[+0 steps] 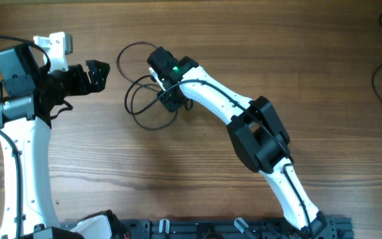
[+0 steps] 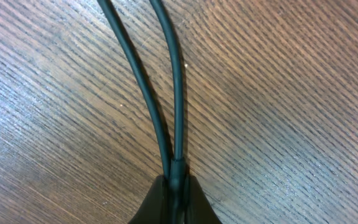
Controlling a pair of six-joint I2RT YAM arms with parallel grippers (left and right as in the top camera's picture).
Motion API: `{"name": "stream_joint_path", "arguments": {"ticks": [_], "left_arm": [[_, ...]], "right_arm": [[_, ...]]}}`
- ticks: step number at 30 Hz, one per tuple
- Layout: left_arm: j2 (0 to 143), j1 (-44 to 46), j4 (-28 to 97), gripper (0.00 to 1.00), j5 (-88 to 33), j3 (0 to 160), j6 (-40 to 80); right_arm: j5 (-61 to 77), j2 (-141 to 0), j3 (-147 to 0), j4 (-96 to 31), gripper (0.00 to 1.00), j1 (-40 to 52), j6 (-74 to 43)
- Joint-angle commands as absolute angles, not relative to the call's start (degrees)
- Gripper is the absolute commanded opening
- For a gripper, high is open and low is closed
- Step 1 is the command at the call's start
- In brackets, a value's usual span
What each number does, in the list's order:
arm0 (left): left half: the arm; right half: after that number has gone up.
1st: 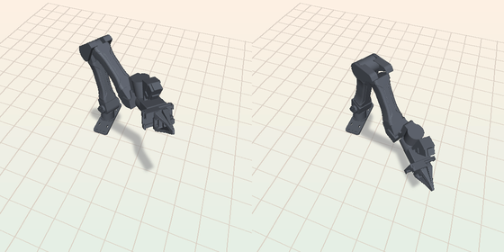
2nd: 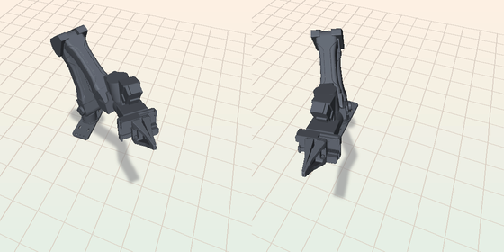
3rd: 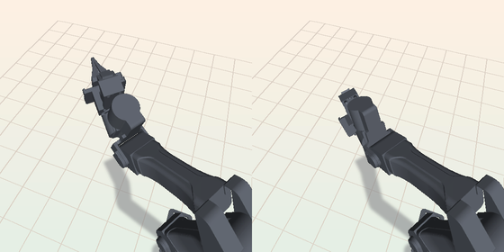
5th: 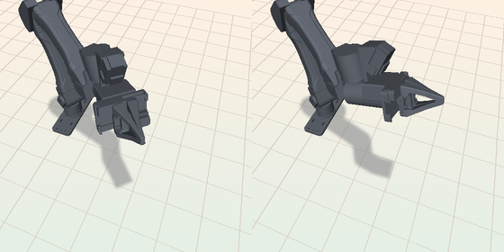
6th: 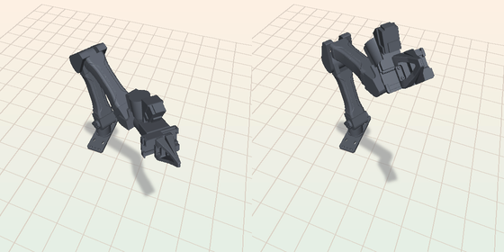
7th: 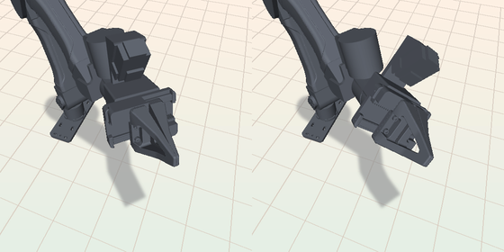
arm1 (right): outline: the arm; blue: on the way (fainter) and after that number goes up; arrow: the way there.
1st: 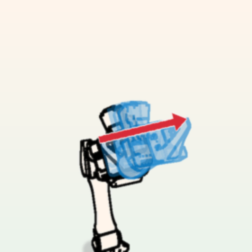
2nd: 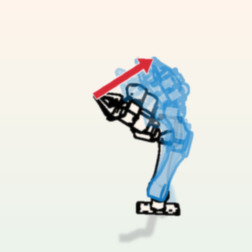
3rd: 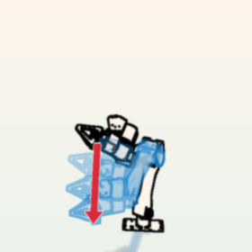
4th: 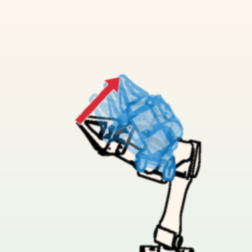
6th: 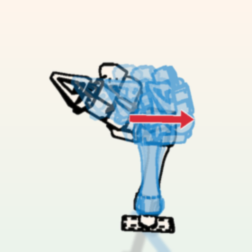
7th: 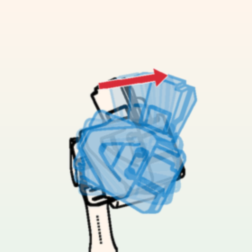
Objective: Untangle cables
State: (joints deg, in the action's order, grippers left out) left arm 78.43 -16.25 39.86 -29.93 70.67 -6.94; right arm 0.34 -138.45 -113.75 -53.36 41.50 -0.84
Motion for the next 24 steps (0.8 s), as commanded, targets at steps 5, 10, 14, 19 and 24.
{"name": "stream_joint_path", "arguments": {"ticks": [5,10,14,19,24], "left_arm": [[78.8,-16.5,39.9,1.0,-31.1,71.3,-6.6],[78.8,-16.5,40.1,1.0,-31.1,71.3,-6.6],[78.8,-16.3,40.8,1.0,-31.1,71.3,-6.6],[78.8,-16.3,41.4,1.0,-33.5,71.3,-6.6],[78.8,-16.3,42.0,1.0,-34.1,71.3,-6.6]], "right_arm": [[-14.8,-135.4,-114.1,-56.3,0.04,41.8,-4.6],[-15.4,-125.5,-114.1,-58.9,0.04,39.6,-6.2],[-15.4,-118.9,-114.1,-59.7,0.04,36.4,-6.2],[-17.6,-112.3,-114.1,-61.8,0.04,29.7,-7.0],[-18.7,-107.2,-114.1,-64.6,0.04,21.5,-7.8]]}}
